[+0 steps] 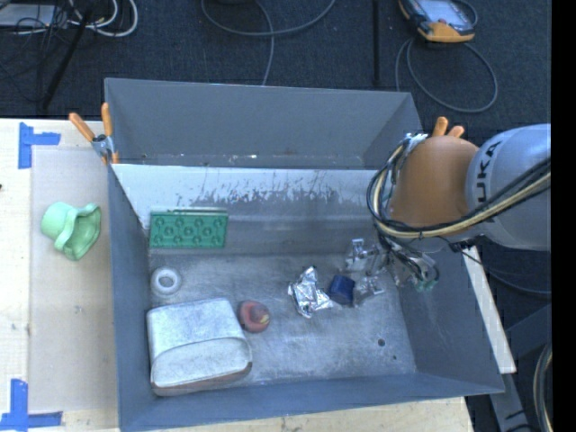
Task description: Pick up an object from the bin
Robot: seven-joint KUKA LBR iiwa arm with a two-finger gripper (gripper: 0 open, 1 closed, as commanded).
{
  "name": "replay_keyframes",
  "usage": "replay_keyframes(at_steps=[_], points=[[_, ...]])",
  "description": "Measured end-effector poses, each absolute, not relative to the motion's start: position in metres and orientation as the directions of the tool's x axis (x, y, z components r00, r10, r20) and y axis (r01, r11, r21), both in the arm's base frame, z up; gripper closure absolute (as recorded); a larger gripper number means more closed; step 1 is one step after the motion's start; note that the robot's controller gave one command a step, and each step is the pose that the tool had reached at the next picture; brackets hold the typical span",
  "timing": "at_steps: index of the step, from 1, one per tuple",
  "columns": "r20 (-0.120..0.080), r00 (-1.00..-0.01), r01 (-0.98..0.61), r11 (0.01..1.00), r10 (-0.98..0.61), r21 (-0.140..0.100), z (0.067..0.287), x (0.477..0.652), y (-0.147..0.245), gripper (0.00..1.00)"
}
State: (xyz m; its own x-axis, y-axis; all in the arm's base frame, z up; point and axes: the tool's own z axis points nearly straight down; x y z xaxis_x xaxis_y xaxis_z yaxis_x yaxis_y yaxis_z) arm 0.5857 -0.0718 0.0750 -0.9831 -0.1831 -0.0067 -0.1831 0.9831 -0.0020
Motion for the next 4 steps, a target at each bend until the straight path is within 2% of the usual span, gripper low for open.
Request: replay_keyframes(at_steps=[1, 2, 3, 4], points=[[-0.008, -0.983, -0.183, 0.983, -0.183, -0.003, 0.208, 0.574, -0.098, 1.00], [-0.001, -0.983, -0.184, 0.983, -0.184, 0.000, 0.203, 0.573, -0.097, 0.00], [0.005, -0.944, -0.329, 0.944, -0.329, 0.005, 0.083, 0.594, -0.048, 0.00], [-0.004, -0.859, -0.511, 0.860, -0.511, -0.001, 0.126, 0.608, -0.031, 0.00]])
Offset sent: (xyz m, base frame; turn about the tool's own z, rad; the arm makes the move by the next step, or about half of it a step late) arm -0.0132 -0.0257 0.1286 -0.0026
